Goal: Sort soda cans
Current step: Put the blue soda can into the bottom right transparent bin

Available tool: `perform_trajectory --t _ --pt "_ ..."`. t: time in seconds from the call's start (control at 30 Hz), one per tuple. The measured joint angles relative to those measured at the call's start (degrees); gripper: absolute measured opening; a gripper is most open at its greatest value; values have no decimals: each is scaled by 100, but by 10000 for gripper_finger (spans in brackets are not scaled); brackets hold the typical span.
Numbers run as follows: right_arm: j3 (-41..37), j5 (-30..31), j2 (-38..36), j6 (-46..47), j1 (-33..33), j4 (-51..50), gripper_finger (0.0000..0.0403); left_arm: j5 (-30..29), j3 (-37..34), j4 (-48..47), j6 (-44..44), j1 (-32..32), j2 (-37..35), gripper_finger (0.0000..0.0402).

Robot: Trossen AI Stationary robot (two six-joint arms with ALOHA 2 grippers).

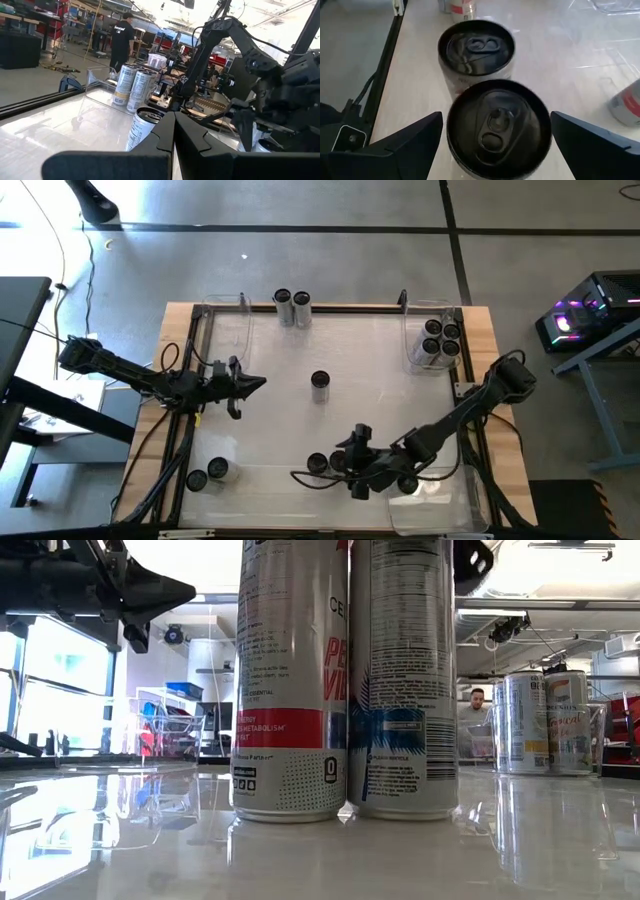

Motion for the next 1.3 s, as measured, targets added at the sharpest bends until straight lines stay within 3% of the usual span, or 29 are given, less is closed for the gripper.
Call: perform_trajectory --t 0.33,0.73,0.97,1.13,1.3 --pt "236 -58 -49 194 2 -597 358 0 0 -2 -158 0 0 0" --pt "234 -60 -49 173 -11 -682 234 1 0 -2 -173 -2 0 0" --pt "226 -45 -269 296 60 -1120 232 0 0 -2 -171 -2 0 0" --pt "223 479 -943 678 363 -1773 232 0 0 0 -168 -2 -2 0" --pt "227 1253 -1857 1641 872 -3175 232 0 0 -2 -167 -3 -1 0"
